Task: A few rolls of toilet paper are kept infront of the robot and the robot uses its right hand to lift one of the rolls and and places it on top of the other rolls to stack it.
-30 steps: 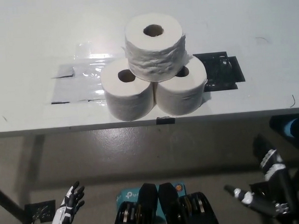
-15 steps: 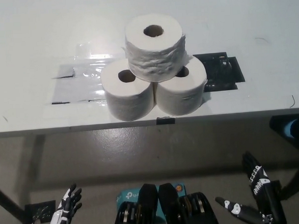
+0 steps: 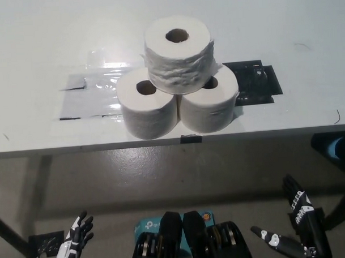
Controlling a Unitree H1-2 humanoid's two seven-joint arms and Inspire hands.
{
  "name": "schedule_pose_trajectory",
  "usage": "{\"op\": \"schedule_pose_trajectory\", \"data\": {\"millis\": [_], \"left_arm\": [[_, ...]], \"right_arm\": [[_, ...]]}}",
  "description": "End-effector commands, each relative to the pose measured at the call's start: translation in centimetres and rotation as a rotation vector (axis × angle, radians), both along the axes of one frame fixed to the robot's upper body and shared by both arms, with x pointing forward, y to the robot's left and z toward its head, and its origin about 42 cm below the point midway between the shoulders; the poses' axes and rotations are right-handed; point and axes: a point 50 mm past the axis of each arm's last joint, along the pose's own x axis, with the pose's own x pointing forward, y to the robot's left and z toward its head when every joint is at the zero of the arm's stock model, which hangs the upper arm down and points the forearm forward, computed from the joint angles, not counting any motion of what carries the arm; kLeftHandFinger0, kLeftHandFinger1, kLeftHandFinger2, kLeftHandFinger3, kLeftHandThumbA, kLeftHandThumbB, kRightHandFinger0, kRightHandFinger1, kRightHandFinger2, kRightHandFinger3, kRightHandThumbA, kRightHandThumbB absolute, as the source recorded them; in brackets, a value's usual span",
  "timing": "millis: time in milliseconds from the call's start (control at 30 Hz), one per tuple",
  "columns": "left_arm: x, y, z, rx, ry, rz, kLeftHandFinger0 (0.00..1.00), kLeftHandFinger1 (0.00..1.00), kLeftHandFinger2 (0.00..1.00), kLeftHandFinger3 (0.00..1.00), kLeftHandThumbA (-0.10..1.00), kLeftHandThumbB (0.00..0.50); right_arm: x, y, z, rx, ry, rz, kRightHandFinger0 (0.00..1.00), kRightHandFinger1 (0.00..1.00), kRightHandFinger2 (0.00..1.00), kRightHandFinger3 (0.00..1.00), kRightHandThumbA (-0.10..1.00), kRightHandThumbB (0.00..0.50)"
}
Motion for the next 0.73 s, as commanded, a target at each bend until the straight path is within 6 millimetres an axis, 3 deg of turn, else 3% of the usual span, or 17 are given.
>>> {"op": "schedule_pose_trajectory", "data": {"millis": [0,167,433,700], "left_arm": [[0.28,0.56,1.22,0.011,-0.066,-0.012,1.00,1.00,1.00,1.00,1.00,0.122],[0.28,0.53,1.25,0.011,-0.064,-0.009,1.00,1.00,1.00,1.00,1.00,0.146],[0.20,0.59,1.16,0.021,-0.070,-0.007,1.00,1.00,1.00,1.00,1.00,0.137],[0.29,0.59,1.41,0.014,-0.066,-0.011,1.00,1.00,1.00,1.00,1.00,0.142]], "right_arm": [[0.58,0.01,1.17,-0.002,-0.089,-0.011,1.00,1.00,1.00,1.00,1.00,0.099],[0.59,-0.01,1.17,-0.001,-0.090,-0.013,1.00,1.00,1.00,1.00,1.00,0.091],[0.62,0.00,1.20,-0.005,-0.091,-0.005,1.00,1.00,1.00,1.00,1.00,0.062],[0.63,0.21,1.15,0.000,-0.089,-0.003,1.00,1.00,1.00,1.00,1.00,0.097]]}}
